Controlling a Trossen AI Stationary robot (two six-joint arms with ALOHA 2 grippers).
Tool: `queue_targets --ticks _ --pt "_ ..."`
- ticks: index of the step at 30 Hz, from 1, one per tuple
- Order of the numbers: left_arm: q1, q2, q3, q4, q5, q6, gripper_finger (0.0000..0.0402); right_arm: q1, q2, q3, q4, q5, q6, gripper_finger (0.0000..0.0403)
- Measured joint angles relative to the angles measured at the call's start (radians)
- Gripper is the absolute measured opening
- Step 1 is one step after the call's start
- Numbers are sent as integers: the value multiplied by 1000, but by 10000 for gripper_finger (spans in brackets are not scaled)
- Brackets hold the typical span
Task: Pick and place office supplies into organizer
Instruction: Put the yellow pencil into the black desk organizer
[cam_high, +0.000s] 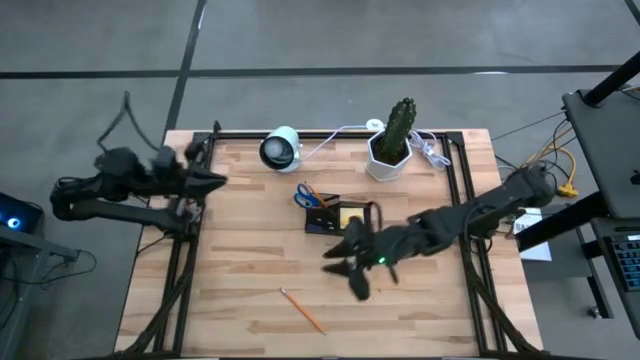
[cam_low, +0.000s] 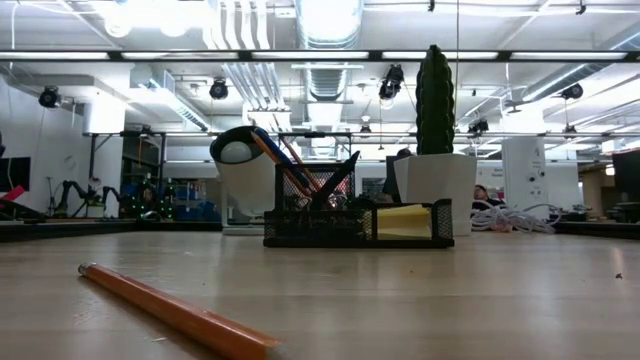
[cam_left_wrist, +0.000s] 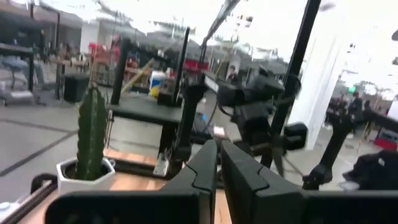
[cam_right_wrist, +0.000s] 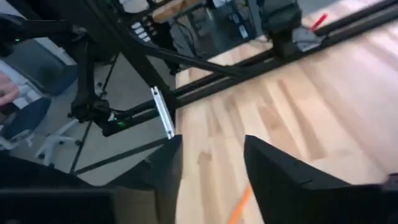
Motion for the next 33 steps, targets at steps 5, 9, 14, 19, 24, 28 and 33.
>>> queue_targets --ticks 5,9,14,19,24,28,33 --pt "0 -79 -2 -14 -2 0 6 13 182 262 -244 29 99 195" --pt "0 -116 -5 -29 -27 -2 6 12 317 465 -525 29 202 215" --pt "0 -139 -4 -41 -75 -5 6 12 455 676 -704 11 313 224" --pt "0 -121 -7 -47 -98 -8 6 12 565 824 -710 -67 335 224" --pt "0 -124 -7 -51 -99 -7 6 12 657 939 -732 -91 412 224" --pt "0 -135 -7 -68 -98 -7 6 12 672 932 -739 -90 568 224" --pt "0 -148 -7 -92 -98 0 6 11 714 924 -754 -83 686 224"
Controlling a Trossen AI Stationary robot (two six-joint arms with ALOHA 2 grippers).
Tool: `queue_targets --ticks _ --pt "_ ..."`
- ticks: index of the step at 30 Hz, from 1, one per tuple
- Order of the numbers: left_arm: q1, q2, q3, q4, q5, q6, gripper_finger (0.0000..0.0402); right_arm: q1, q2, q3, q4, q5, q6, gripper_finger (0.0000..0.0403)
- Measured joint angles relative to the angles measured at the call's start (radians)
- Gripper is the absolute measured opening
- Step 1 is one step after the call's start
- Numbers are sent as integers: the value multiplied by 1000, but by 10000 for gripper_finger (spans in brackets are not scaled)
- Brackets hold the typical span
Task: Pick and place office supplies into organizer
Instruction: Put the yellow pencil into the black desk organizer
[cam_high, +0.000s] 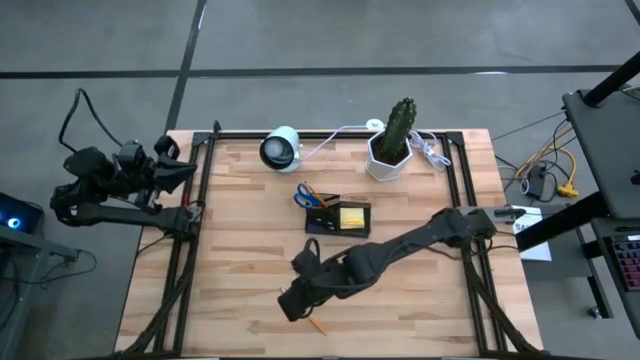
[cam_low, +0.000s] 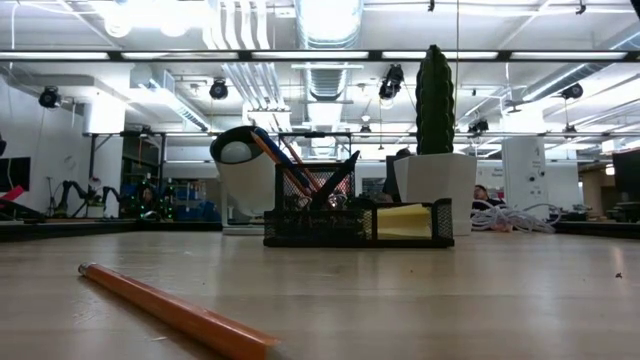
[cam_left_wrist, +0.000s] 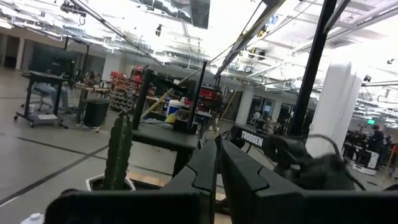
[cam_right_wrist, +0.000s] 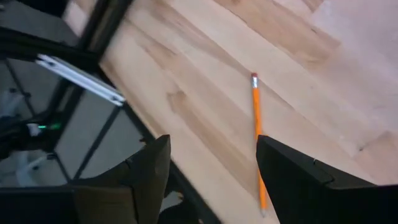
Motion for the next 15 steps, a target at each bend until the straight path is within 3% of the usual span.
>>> queue_targets --ticks 6,11,15 --pt "0 -19 -3 -62 0 2 6 0 98 0 36 -80 28 224" --pt "0 -40 -6 -88 1 0 6 0 162 0 76 -76 61 223" --pt "0 -64 -11 -101 1 -1 6 -14 186 0 210 -77 14 223"
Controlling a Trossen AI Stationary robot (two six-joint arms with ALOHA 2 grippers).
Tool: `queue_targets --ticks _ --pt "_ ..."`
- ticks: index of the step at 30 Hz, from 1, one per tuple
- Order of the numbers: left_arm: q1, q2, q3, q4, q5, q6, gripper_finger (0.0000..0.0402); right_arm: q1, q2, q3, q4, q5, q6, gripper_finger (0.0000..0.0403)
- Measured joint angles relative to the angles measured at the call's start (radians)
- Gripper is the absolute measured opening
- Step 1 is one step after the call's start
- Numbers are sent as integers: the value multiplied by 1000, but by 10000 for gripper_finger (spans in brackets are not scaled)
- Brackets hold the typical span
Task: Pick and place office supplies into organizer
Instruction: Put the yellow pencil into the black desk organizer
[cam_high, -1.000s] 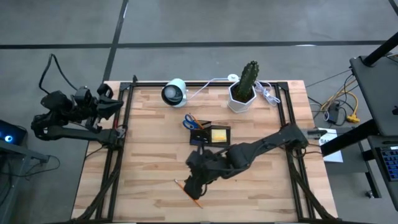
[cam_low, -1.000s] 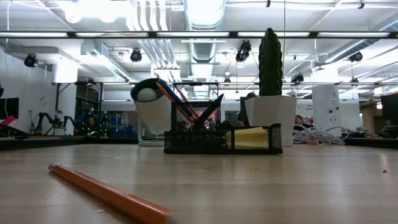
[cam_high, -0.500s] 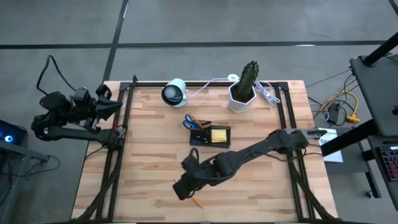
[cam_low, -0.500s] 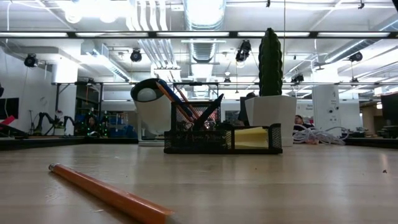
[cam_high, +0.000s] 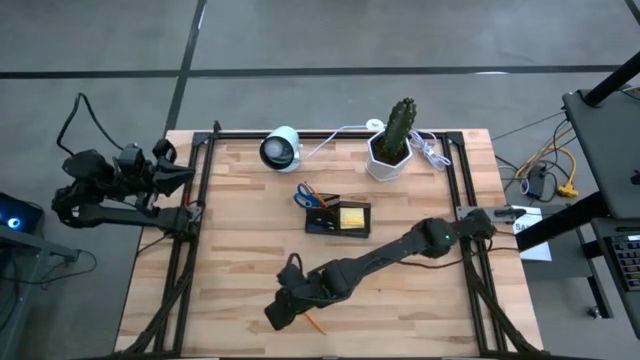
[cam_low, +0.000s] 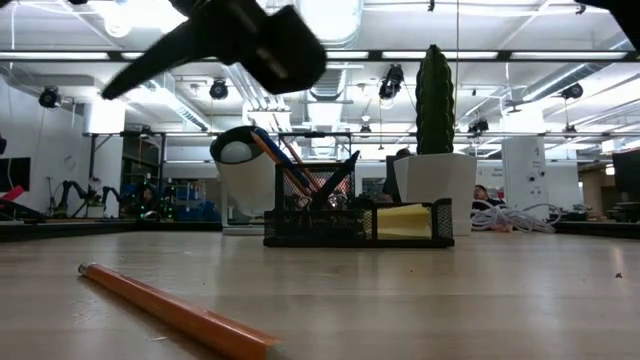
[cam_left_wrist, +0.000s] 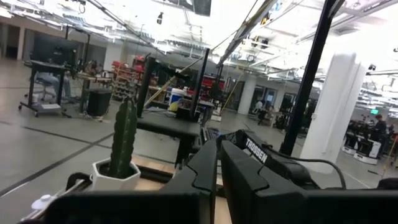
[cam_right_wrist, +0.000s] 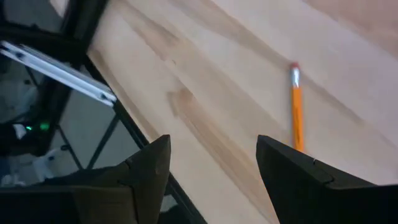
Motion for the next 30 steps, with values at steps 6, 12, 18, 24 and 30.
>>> queue_targets --ticks 6,12,18,24,30 --pt "0 -37 -2 0 0 -1 6 -31 0 1 -16 4 -59 223" --pt "0 -69 -4 0 0 -1 6 -38 0 1 -54 -51 -84 223" --pt "0 -83 -5 1 -2 1 6 -32 0 0 -62 -52 -93 223" --pt "0 -81 -9 0 -8 2 6 -5 0 1 30 -50 -117 219" --pt "0 -82 -21 1 -11 2 6 27 0 1 -73 -81 -128 216"
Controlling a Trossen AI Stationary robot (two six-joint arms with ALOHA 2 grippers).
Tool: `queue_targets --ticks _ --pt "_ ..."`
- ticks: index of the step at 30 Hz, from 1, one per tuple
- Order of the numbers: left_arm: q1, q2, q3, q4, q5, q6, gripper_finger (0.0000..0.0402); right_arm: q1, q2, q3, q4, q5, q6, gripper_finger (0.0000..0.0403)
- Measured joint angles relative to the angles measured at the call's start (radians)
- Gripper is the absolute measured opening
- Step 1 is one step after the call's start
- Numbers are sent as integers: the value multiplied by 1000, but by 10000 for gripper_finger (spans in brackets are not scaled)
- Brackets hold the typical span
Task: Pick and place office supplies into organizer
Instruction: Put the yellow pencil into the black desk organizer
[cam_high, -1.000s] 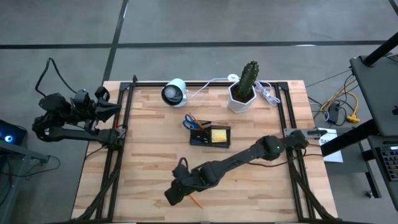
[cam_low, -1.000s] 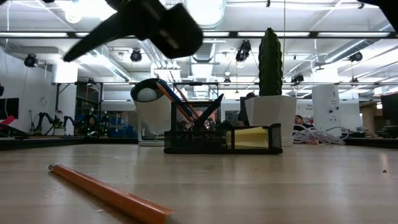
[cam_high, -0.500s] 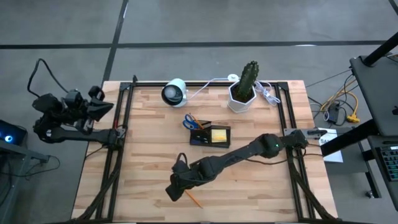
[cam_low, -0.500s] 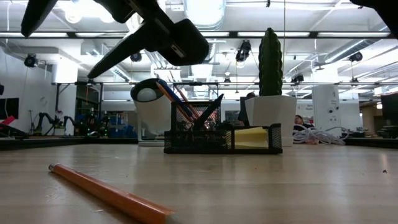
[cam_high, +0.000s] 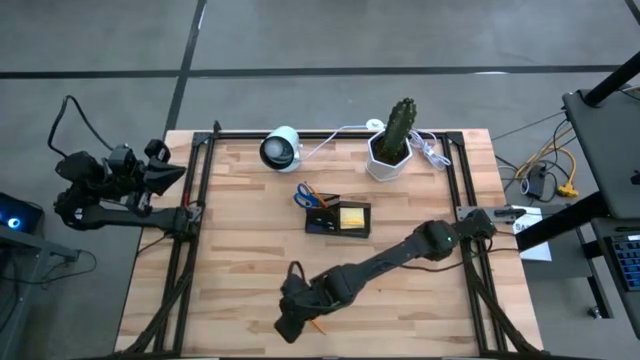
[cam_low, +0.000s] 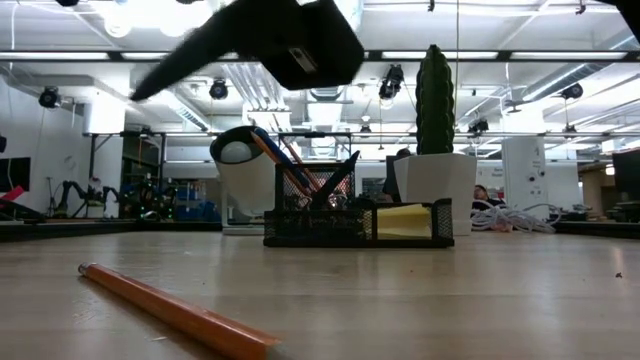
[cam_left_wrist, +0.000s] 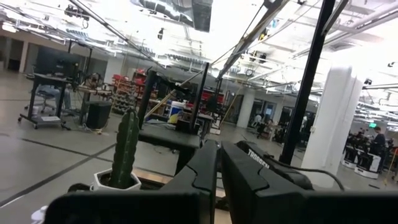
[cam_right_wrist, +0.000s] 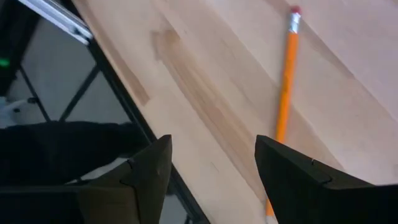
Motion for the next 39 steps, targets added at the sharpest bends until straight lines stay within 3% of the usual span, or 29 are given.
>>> queue_targets --ticks 8,33,39 --pt "0 3 -7 -1 -12 0 6 4 0 -33 -28 -57 70 216" --pt "0 2 -11 -3 -45 45 6 77 1 -169 -28 -21 105 216" --pt "0 2 -11 -3 -45 45 6 84 1 -182 28 -17 52 217"
